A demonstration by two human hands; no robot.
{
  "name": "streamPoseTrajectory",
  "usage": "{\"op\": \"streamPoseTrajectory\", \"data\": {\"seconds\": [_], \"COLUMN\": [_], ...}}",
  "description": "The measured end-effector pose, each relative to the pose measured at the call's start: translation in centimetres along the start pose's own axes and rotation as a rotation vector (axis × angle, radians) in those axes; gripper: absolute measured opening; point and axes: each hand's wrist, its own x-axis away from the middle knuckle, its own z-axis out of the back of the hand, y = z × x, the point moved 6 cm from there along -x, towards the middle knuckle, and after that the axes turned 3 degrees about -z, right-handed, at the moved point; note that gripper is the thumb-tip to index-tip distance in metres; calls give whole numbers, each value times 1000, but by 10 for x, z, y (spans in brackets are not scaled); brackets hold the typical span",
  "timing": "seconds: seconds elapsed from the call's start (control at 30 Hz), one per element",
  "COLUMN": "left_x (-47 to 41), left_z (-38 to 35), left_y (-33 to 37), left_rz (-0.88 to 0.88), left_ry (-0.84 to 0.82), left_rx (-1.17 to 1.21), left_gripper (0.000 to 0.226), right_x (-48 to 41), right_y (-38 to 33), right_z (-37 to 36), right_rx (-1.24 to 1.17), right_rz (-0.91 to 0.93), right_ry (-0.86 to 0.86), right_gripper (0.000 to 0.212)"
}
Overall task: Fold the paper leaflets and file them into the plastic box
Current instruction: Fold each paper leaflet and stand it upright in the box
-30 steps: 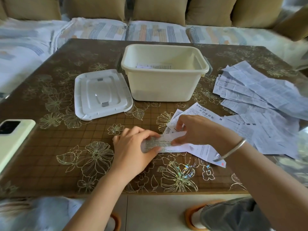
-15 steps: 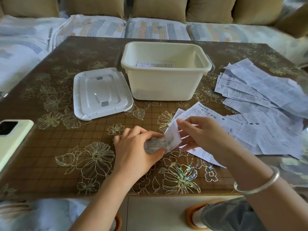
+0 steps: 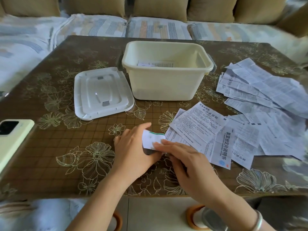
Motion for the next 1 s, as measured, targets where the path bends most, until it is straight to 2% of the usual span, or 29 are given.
{"op": "streamPoseTrajectory", "data": {"seconds": [0.07,0.13,0.27,0.37,0.47,0.67,0.73,0.9,1.0], "left_x": [3,8,11,11,12,15,13,-4,-16], "left_z": [2,4,20,28,30,32,31,40,58], "left_y": [0,-3,-14,-15,-8,15,15,18,24], "left_rz": [-30,-74,-174,-326,-484,-834,-832,-686,-625], "left_ry": [10,6,8,-18,-27,72,79,12,43], "left_rx": [66,119,194,90,-10,-293,-265,-122,-12], "left_gripper": [85,82,46,19,14,10,7,14,10], "right_x": [0,2,3,1,-2,-10,-17,-43,-64], "right_y": [0,0,0,-4,-6,-9,-11,-16,-20], "right_z": [-2,-6,-11,-7,-6,-2,-1,6,23], "right_rx": [86,159,249,265,268,284,290,335,347], "right_rz": [36,70,113,110,99,76,49,54,61], "right_ry": [-14,-51,-106,-76,-72,-31,-38,-19,10], "right_gripper": [53,55,50,44,43,34,27,17,6]}}
